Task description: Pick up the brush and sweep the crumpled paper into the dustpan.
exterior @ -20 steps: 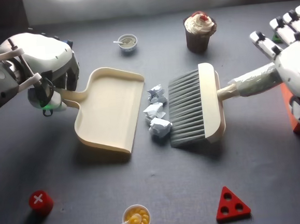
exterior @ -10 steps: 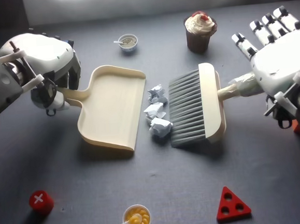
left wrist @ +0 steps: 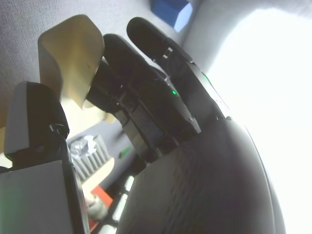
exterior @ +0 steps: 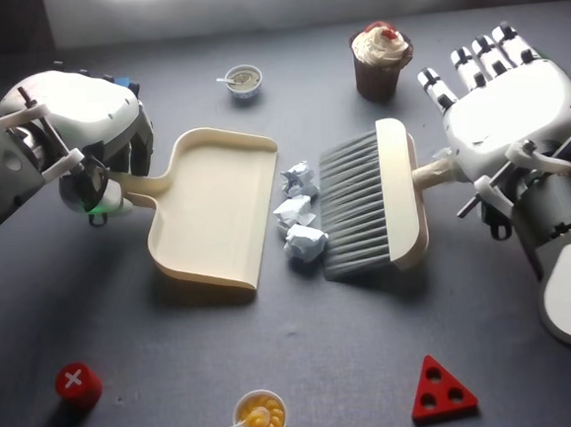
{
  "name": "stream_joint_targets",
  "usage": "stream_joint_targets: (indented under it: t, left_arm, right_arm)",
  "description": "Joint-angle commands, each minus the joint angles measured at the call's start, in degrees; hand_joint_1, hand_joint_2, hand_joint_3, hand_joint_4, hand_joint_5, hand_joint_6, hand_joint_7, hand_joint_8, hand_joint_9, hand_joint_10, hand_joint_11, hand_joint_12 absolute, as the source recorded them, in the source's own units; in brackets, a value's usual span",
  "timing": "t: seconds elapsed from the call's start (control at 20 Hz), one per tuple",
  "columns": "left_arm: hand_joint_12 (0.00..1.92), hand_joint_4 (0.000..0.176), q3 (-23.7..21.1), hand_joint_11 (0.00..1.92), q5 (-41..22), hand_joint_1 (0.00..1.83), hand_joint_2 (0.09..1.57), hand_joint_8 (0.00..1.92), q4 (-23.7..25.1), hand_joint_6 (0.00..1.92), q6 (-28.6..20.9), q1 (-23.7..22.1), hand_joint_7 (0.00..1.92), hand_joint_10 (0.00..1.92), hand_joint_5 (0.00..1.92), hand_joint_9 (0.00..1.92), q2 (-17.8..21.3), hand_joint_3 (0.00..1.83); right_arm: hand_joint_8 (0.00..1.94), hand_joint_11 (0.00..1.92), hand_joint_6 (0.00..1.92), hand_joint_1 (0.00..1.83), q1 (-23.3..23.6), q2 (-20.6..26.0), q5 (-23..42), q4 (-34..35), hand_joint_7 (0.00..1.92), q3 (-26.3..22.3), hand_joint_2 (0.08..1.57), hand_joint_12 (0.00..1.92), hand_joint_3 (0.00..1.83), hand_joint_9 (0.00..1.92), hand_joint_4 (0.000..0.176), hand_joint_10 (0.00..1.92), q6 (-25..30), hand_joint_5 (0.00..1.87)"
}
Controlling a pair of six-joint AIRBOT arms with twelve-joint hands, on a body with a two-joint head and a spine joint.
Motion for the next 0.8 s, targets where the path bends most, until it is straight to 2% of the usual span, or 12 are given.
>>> stream_joint_targets:
  t: [0.0, 0.2, 0.25, 0.35, 0.4, 0.45, 0.5, 0.55, 0.6, 0.65, 0.7, 0.75]
  left_arm:
    - [0.74, 0.0, 0.38, 0.75, -5.27, 1.26, 1.04, 0.45, 1.37, 0.89, 0.14, 0.1, 1.22, 0.0, 1.11, 1.16, 0.26, 0.0]
    - [0.69, 0.0, 0.49, 0.79, -5.47, 1.26, 1.03, 0.33, 1.57, 0.87, -0.01, -0.02, 1.3, 0.0, 1.1, 1.18, 0.2, 0.0]
    - [0.69, 0.0, 0.49, 0.78, -5.46, 1.26, 1.03, 0.33, 1.64, 0.88, -0.01, -0.13, 1.3, 0.01, 1.1, 1.18, 0.18, 0.0]
    - [0.67, 0.003, 0.49, 0.78, -5.38, 1.26, 1.04, 0.44, 1.82, 0.87, -0.02, -0.31, 1.25, 0.0, 1.1, 1.17, 0.17, 0.0]
    - [0.68, 0.006, 0.49, 0.76, -5.36, 1.25, 1.04, 0.52, 1.87, 0.88, -0.03, -0.39, 1.21, 0.0, 1.09, 1.16, 0.15, 0.0]
    - [0.69, 0.005, 0.49, 0.77, -5.4, 1.25, 1.05, 0.53, 1.87, 0.89, -0.05, -0.43, 1.21, 0.0, 1.08, 1.16, 0.14, 0.0]
    - [0.69, 0.007, 0.49, 0.77, -5.49, 1.25, 1.05, 0.53, 1.87, 0.9, -0.05, -0.49, 1.21, 0.0, 1.08, 1.16, 0.14, 0.0]
    - [0.7, 0.01, 0.5, 0.77, -5.55, 1.25, 1.05, 0.53, 1.87, 0.89, -0.05, -0.57, 1.21, 0.0, 1.08, 1.15, 0.14, 0.0]
    - [0.7, 0.013, 0.54, 0.77, -5.5, 1.25, 1.05, 0.53, 1.97, 0.89, -0.05, -0.69, 1.21, 0.0, 1.07, 1.16, 0.13, 0.0]
    - [0.72, 0.01, 0.56, 0.77, -5.5, 1.25, 1.05, 0.55, 1.97, 0.92, -0.05, -0.73, 1.2, 0.0, 1.05, 1.17, 0.13, 0.0]
    - [0.73, 0.009, 0.6, 0.77, -5.48, 1.25, 1.06, 0.55, 1.95, 0.93, -0.07, -0.79, 1.2, 0.0, 1.05, 1.17, 0.13, 0.0]
    - [0.73, 0.013, 0.65, 0.76, -5.44, 1.25, 1.05, 0.57, 1.92, 0.91, -0.13, -0.87, 1.19, 0.0, 1.06, 1.17, 0.13, 0.0]
  right_arm:
    - [0.01, 0.14, 0.0, 1.16, 0.09, -0.07, -4.66, -4.95, 0.13, 1.06, 1.03, 0.03, 0.0, 0.12, 0.0, 0.01, 0.01, 0.1]
    - [0.01, 0.28, 0.01, 1.2, 0.17, -2.48, -4.65, -4.95, 0.31, 5.14, 1.0, 0.05, 0.0, 0.31, 0.0, 0.01, 0.1, 0.26]
    - [0.01, 0.38, 0.01, 1.26, 0.25, -2.77, -4.65, -4.95, 0.44, 5.66, 0.98, 0.08, 0.0, 0.45, 0.0, 0.02, 0.1, 0.37]
    - [0.02, 0.58, 0.01, 1.32, 0.29, -3.07, -4.54, -4.95, 0.77, 5.84, 1.04, 0.16, 0.0, 0.79, 0.0, 0.03, 0.1, 0.61]
    - [0.73, 0.68, 0.02, 1.36, 0.28, -3.16, -4.45, -4.95, 0.98, 5.78, 1.07, 0.34, 0.0, 0.94, 0.0, 0.06, 0.1, 0.79]
    - [1.12, 0.68, 0.63, 1.28, 0.25, -3.17, -4.44, -4.96, 0.98, 5.77, 1.11, 0.6, 0.01, 1.02, 0.0, 0.1, 0.1, 0.91]
    - [1.39, 0.53, 0.65, 1.25, 0.16, -3.22, -4.39, -5.04, 0.85, 5.84, 1.15, 1.23, 0.0, 0.83, 0.0, 0.76, 0.1, 1.0]
    - [1.39, 0.44, 0.78, 1.2, 0.1, -3.25, -4.32, -5.15, 0.73, 5.96, 1.09, 1.72, 0.0, 0.64, 0.0, 1.46, 0.1, 1.06]
    - [1.78, 0.55, 0.84, 1.18, 0.08, -3.23, -4.3, -5.26, 0.7, 6.1, 1.08, 1.88, 0.0, 0.65, 0.0, 1.83, 0.1, 1.05]
    - [1.91, 0.69, 0.94, 1.17, 0.08, -3.19, -4.28, -5.39, 0.71, 6.17, 1.1, 1.91, 0.0, 0.71, 0.0, 1.9, 0.1, 1.01]
    - [1.93, 0.73, 0.97, 1.17, 0.08, -3.11, -4.28, -5.63, 0.72, 6.21, 1.1, 1.92, 0.0, 0.72, 0.0, 1.92, 0.1, 1.0]
    - [1.94, 1.0, 1.73, 1.32, 0.09, -2.93, -4.28, -6.14, 0.91, 6.19, 1.12, 1.92, 0.0, 0.95, 0.0, 1.92, 0.1, 0.92]
